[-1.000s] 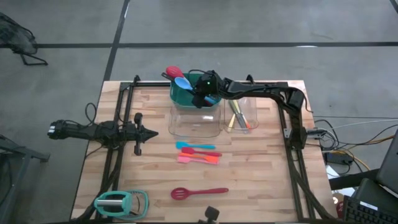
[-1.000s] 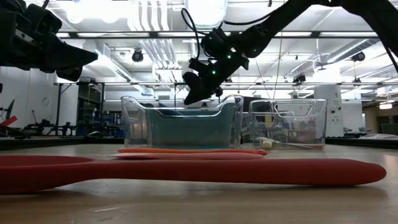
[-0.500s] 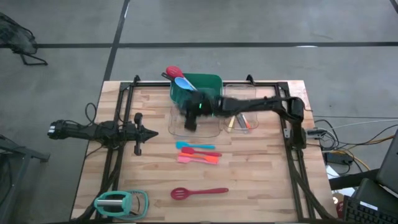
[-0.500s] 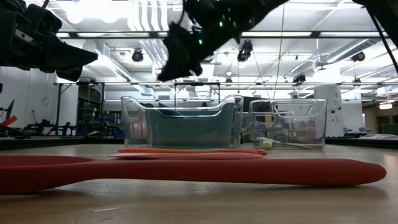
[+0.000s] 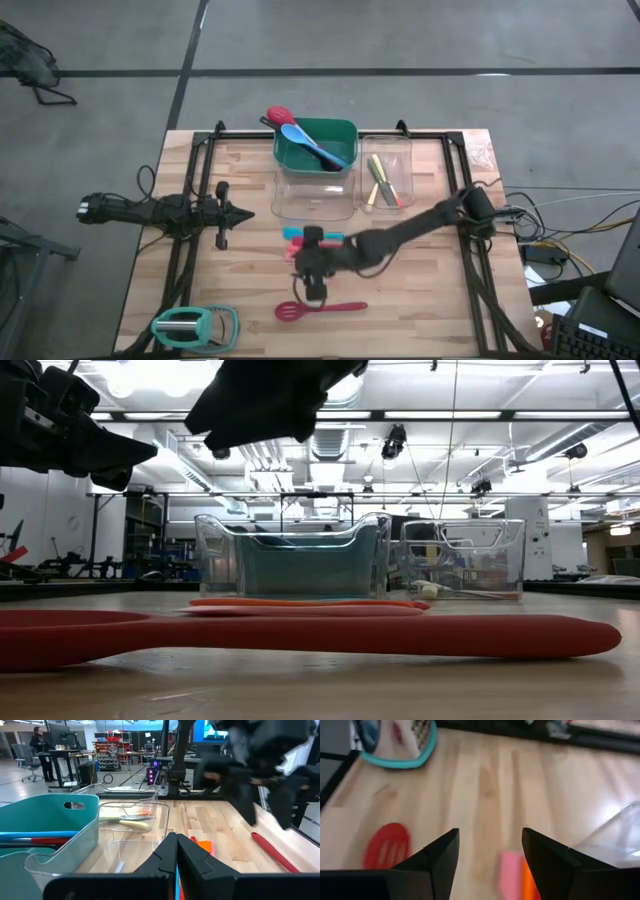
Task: Pick & Place Kitchen Items
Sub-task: Put the red slotted spoon into the green bin
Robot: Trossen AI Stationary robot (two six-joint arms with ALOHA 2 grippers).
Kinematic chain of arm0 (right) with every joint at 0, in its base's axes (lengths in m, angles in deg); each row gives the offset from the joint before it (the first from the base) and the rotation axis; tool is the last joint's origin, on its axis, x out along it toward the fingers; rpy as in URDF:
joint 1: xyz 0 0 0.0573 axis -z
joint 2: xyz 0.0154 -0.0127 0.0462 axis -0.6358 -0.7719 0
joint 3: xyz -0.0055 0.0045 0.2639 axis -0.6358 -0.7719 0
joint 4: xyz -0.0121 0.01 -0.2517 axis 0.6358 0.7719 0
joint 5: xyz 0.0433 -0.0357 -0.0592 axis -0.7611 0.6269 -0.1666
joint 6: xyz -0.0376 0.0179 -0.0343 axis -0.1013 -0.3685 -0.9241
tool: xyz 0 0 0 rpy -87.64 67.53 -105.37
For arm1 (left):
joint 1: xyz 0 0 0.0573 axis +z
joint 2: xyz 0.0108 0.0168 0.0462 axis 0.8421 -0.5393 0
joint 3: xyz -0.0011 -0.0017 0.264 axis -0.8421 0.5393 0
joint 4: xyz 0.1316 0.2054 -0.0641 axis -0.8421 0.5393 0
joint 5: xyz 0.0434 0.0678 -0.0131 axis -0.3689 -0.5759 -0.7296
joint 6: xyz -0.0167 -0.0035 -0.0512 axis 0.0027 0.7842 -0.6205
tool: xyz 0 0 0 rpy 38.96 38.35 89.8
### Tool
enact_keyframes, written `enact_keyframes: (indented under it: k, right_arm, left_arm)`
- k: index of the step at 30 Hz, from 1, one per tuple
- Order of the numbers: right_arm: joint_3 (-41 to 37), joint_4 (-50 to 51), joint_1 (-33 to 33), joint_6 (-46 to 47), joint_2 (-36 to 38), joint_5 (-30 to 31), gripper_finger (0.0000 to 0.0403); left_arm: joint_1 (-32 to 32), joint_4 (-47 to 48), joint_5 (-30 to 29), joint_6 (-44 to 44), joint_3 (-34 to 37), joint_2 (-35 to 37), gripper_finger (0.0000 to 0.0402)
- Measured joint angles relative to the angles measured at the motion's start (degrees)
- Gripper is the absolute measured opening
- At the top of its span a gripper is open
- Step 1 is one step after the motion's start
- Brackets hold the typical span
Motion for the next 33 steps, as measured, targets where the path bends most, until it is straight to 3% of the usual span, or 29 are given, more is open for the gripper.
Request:
enact_keyframes:
  k: [15, 33]
  right_arm:
    - [-0.1, 0.5, -10.2, 19.3, -7.2, -0.6, 0.0188]
    - [0.0, 2.2, -11.1, 22.7, -13.1, -2.2, 0.0167]
  left_arm:
    - [0.0, 0.0, 0.0, 0.0, 0.0, 0.0, 0.0010]
    - [0.0, 0.0, 0.0, 0.0, 0.0, 0.0, 0.0010]
